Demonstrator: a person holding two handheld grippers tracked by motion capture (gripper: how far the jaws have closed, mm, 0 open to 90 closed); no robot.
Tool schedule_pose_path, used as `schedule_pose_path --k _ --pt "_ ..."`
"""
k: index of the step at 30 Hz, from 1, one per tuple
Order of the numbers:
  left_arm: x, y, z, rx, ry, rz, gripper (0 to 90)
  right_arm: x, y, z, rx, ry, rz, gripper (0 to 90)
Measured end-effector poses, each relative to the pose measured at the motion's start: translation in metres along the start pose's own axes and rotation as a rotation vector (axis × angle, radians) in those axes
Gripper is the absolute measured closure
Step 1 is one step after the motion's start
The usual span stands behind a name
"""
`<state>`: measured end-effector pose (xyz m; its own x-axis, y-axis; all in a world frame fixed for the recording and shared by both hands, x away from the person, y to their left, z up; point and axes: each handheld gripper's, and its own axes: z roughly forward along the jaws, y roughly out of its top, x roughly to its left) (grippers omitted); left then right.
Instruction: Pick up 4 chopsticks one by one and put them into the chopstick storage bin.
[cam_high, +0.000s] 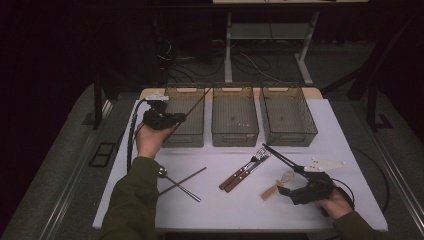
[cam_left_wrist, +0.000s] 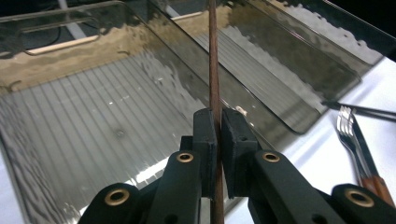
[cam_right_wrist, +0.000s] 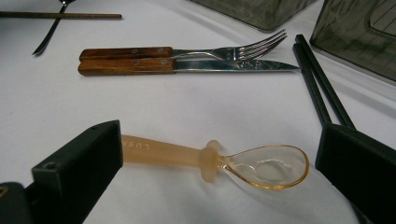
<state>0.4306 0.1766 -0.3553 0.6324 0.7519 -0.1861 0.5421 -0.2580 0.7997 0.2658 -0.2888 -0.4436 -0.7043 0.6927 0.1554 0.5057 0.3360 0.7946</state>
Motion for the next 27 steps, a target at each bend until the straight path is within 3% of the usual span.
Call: schedule_pose_path --k 5,16,24,27 --pt "0.008 0.005 0.008 0.012 0.043 0.006 84.7 0.000 0.000 0.000 -0.002 0.002 0.006 0.5" --pt "0.029 0.012 0.024 0.025 0.095 -0.011 84.7 0.000 -0.001 -0.001 -0.008 0.009 0.006 0.5" --pt "0.039 0.004 0.034 0.060 0.135 -0.049 84.7 0.000 -0.001 -0.002 -0.008 0.011 0.013 0.5" --pt "0.039 0.003 0.038 0.082 0.155 -0.042 84.6 0.001 -0.001 -0.002 -0.008 0.012 0.013 0.5"
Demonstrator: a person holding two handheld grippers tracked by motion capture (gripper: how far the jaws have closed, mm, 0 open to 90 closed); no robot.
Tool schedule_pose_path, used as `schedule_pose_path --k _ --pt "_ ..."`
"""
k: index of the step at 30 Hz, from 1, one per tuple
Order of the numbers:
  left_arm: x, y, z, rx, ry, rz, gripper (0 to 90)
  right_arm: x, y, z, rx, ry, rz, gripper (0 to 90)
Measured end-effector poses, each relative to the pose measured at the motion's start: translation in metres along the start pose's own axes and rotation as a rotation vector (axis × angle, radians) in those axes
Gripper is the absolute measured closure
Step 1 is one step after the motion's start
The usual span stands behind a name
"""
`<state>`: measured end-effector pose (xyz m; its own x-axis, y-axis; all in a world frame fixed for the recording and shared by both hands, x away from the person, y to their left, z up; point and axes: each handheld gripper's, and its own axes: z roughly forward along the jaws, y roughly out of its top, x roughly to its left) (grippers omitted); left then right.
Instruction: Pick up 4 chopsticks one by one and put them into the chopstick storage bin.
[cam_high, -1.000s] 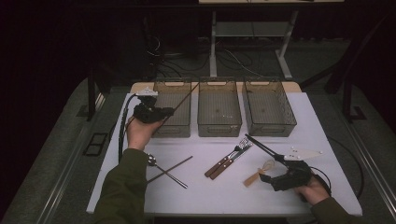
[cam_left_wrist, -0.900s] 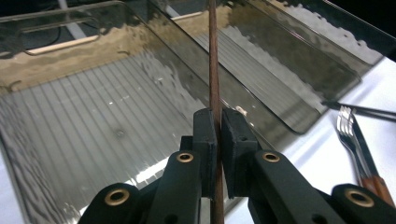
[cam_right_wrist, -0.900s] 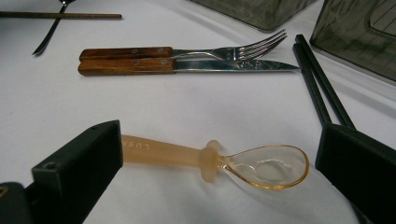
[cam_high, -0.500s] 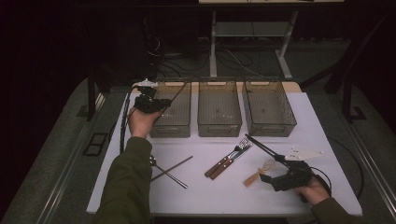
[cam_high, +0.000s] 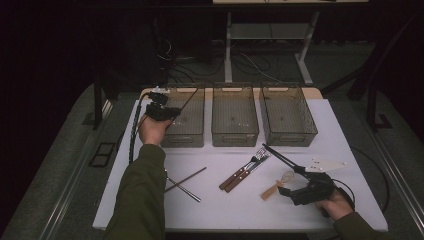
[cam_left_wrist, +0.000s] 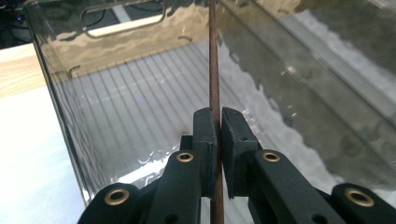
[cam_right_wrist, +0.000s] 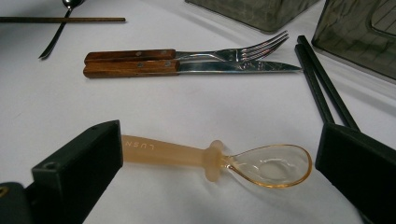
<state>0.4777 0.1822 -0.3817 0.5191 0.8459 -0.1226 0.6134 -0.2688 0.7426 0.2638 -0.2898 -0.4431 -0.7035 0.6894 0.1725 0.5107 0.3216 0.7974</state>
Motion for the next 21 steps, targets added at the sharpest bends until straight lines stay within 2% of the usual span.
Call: schedule_pose_path --k 6,8,9,10,11,12,14,17,19,21 --pt "0.001 -0.005 0.006 0.022 0.015 -0.018 83.3 0.000 0.000 0.000 -0.002 0.001 0.001 0.5" --pt "0.001 -0.007 0.005 0.022 0.033 -0.016 75.7 0.000 0.000 0.000 -0.002 0.002 0.000 0.5" --pt "0.000 -0.008 0.004 0.012 0.041 -0.018 75.7 0.000 0.000 0.000 -0.002 0.002 0.000 0.5" --pt "0.000 -0.008 0.004 0.008 0.041 -0.019 70.1 0.000 0.000 0.000 -0.002 0.002 0.000 0.5" --pt "-0.001 -0.007 0.003 0.006 0.045 -0.016 70.1 0.000 0.000 0.000 -0.002 0.002 0.000 0.5" --pt "-0.001 -0.007 0.002 0.000 0.047 -0.008 64.8 0.000 0.000 0.000 -0.001 0.003 0.000 0.5" --pt "-0.003 -0.006 -0.001 -0.005 0.050 0.004 61.8 0.000 0.000 0.000 -0.001 0.002 -0.002 0.5" --pt "-0.006 -0.005 -0.005 -0.025 0.042 0.013 56.8 0.000 0.000 0.000 -0.001 0.002 -0.001 0.5" --pt "-0.008 -0.005 -0.008 -0.035 0.018 0.023 55.5 0.000 0.000 0.000 -0.001 0.002 -0.001 0.5" --pt "-0.011 -0.005 -0.011 -0.036 0.007 0.041 50.0 0.000 0.000 0.000 0.001 0.000 -0.001 0.5"
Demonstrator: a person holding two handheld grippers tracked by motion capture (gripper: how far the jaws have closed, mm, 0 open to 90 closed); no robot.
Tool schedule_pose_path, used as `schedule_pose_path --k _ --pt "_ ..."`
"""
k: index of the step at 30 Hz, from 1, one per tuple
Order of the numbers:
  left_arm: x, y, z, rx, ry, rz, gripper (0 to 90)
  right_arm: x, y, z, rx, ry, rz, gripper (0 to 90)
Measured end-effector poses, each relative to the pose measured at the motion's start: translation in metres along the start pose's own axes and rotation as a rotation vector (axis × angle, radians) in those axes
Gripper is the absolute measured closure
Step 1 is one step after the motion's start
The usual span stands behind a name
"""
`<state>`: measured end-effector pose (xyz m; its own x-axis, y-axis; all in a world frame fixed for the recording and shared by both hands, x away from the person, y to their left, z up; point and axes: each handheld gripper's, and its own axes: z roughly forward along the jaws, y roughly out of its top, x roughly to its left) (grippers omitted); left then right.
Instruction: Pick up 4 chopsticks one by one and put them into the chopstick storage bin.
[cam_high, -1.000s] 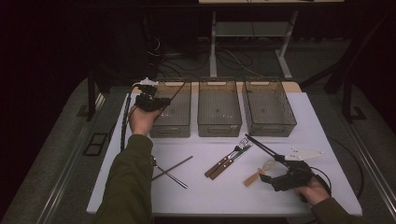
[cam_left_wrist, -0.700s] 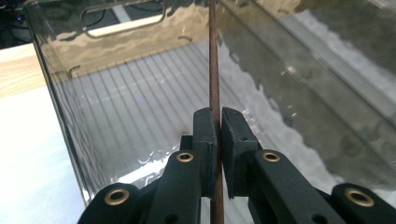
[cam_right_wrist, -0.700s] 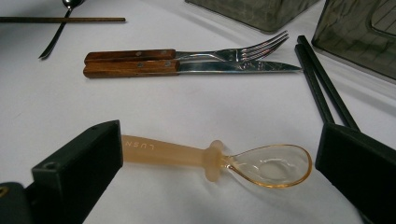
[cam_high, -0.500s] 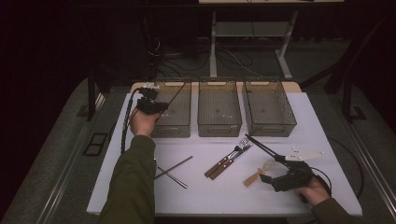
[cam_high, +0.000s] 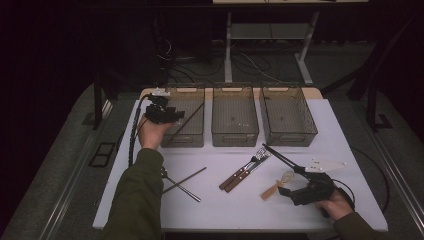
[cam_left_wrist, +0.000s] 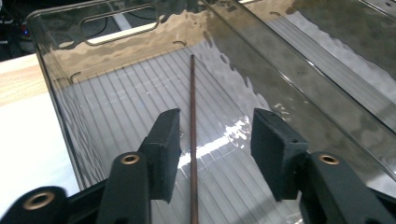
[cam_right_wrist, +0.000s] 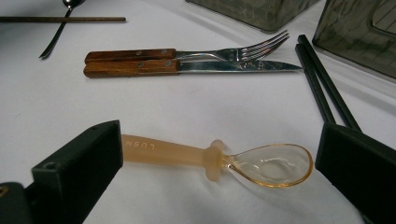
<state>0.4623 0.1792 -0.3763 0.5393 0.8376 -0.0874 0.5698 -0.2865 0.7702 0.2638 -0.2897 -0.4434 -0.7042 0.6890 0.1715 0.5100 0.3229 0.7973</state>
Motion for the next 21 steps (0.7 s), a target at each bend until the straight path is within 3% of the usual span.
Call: schedule_pose_path --k 5,12,15,21 --pt "-0.005 -0.002 -0.010 0.000 -0.046 0.034 42.9 0.000 0.000 0.000 0.000 -0.002 0.000 0.5" --pt "-0.009 -0.004 -0.024 -0.020 -0.099 0.042 33.2 0.000 0.000 0.000 0.000 -0.003 0.001 0.5" --pt "-0.013 -0.006 -0.032 -0.049 -0.107 0.045 27.3 0.000 0.000 0.000 0.001 -0.004 0.000 0.5" --pt "-0.024 -0.011 -0.042 -0.036 -0.113 0.082 14.8 0.000 0.000 0.000 0.001 -0.005 0.000 0.5"
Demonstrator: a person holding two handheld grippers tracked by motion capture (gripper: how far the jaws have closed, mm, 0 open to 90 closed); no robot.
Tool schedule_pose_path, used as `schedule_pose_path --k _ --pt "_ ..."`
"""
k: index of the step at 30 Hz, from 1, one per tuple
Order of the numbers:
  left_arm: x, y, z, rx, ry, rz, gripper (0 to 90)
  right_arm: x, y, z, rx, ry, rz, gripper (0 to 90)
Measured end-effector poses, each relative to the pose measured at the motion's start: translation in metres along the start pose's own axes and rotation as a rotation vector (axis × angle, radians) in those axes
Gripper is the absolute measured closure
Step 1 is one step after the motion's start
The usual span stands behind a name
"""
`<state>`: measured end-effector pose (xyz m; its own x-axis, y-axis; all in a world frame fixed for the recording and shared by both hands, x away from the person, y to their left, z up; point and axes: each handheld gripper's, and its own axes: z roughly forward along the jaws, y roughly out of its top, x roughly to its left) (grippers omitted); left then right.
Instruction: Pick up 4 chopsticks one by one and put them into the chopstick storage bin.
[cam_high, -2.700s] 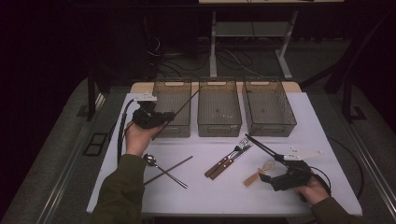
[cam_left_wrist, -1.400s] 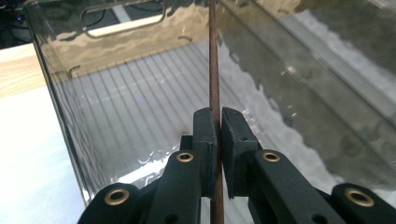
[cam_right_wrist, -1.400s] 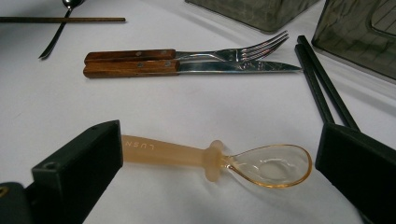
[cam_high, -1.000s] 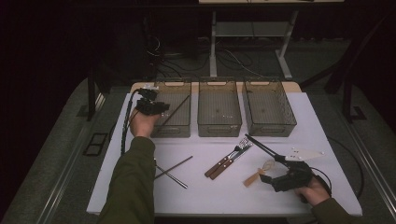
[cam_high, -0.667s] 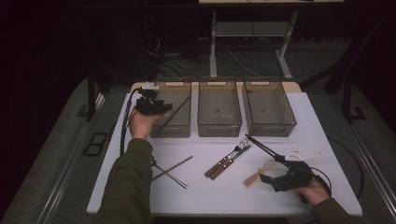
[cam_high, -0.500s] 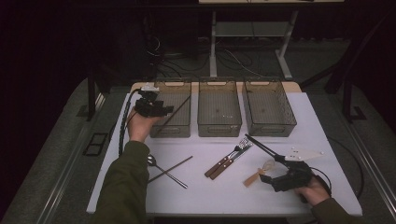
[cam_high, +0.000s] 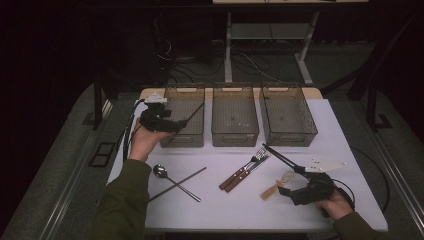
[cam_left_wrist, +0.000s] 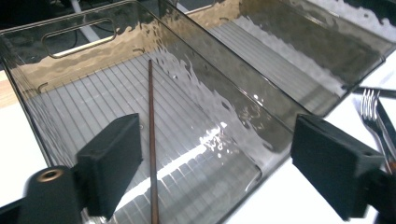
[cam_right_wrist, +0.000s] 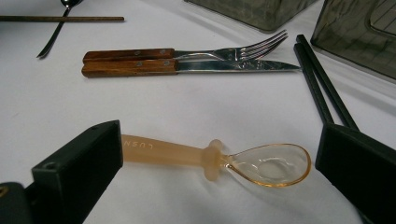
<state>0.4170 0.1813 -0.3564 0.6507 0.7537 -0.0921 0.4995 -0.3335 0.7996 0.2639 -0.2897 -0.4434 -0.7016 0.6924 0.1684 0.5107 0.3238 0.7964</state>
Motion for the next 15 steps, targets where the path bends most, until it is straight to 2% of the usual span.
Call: schedule_pose_path --k 1,3,6,9,15 --pt "-0.001 -0.001 -0.002 0.003 -0.009 0.011 14.6 0.000 0.000 0.000 0.000 0.000 0.000 0.5" --pt "-0.006 -0.004 -0.004 -0.007 -0.032 0.002 14.0 0.000 0.000 0.000 -0.001 -0.001 0.000 0.5" --pt "-0.010 -0.010 -0.006 0.003 -0.067 0.021 13.5 0.000 0.000 0.000 0.000 -0.001 -0.001 0.5" --pt "-0.015 -0.015 -0.009 0.004 -0.089 0.021 11.2 0.000 0.000 0.000 0.001 -0.001 -0.001 0.5" --pt "-0.023 -0.025 -0.017 0.000 -0.101 0.029 3.1 0.000 0.000 0.000 0.000 -0.002 0.000 0.5"
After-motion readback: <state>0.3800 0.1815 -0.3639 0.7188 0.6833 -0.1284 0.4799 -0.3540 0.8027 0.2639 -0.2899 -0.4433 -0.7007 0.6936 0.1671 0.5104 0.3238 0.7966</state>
